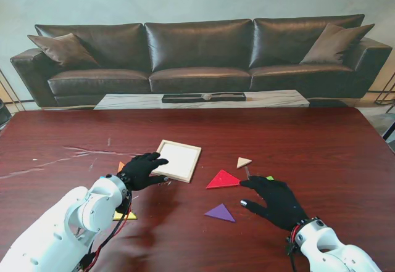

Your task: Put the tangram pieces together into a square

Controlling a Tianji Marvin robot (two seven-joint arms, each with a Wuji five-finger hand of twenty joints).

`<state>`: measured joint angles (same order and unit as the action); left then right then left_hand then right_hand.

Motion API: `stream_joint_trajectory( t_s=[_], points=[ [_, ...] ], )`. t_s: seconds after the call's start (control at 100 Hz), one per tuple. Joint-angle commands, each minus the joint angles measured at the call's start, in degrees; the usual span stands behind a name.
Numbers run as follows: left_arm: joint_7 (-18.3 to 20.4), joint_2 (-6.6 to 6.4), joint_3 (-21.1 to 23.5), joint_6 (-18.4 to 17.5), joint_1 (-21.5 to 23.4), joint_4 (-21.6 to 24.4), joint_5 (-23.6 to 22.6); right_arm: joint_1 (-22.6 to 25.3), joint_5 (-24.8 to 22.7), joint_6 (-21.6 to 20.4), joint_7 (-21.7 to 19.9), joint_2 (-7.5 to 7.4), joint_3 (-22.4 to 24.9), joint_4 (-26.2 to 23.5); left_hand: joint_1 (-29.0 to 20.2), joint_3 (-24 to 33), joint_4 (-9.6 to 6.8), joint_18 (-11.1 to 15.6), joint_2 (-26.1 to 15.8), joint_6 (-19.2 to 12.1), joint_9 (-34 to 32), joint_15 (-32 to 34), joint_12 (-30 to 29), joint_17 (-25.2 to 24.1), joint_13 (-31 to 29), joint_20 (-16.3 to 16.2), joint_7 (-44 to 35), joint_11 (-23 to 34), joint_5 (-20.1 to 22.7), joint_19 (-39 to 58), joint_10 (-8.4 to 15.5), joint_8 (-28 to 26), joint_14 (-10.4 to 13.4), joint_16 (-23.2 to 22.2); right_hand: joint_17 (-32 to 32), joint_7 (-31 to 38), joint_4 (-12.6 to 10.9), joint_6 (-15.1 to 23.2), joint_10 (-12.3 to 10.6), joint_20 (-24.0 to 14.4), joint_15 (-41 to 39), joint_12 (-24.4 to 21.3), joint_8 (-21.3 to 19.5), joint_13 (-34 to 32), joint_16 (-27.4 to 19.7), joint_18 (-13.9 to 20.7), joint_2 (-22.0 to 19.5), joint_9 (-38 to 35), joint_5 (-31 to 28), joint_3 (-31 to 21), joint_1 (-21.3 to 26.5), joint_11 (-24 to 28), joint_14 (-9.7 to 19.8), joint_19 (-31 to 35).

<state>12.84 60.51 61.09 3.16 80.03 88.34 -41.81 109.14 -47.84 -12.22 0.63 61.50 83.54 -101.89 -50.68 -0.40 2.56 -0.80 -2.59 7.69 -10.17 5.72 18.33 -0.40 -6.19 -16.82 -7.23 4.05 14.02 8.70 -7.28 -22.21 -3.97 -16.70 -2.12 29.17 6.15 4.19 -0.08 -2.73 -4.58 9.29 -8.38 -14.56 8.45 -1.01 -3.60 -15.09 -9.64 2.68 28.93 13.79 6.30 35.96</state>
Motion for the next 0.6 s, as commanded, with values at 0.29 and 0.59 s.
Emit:
stream_joint_trajectory(
  t_s=[0.29, 0.59],
  points=[
    [0.3, 0.55, -6.1, 4.9, -5.8, -2.9, 1.4, 1.1, -0.4, 0.0, 1.1, 0.38, 0.9, -0.7, -2.1, -0.7, -1.90, 3.9, -4.3, 1.0, -11.5, 8.8, 0.5, 2.0, -9.8, -0.6, -4.9, 7.2, 9.6, 20.9, 0.1, 0.4, 0.9, -1.6, 0.2, 0.2, -0.9, 0.3, -0.1, 1.1, -0.1, 0.3, 0.9, -0.6, -0.5, 0.7, -2.1, -1.6, -1.2, 0.4, 0.6, -0.1, 0.0, 0.6],
    [0.2, 1.08, -11.5, 6.0, -10.8, -8.4, 3.6, 1.4, -0.3, 0.1, 1.3, 0.44, 1.3, -0.9, -3.2, -0.6, -1.94, 4.1, -4.4, 1.5, -12.0, 10.2, 0.4, 1.8, -9.8, -0.6, -7.0, 8.2, 10.3, 22.5, -0.2, 0.4, 0.8, -1.2, 0.3, 0.3, -0.9, 0.3, 0.0, 1.1, -0.2, 0.3, 0.9, -0.6, -0.5, 0.7, -2.2, -1.6, -1.2, 0.4, 0.8, -0.1, 0.0, 0.6]
  ],
)
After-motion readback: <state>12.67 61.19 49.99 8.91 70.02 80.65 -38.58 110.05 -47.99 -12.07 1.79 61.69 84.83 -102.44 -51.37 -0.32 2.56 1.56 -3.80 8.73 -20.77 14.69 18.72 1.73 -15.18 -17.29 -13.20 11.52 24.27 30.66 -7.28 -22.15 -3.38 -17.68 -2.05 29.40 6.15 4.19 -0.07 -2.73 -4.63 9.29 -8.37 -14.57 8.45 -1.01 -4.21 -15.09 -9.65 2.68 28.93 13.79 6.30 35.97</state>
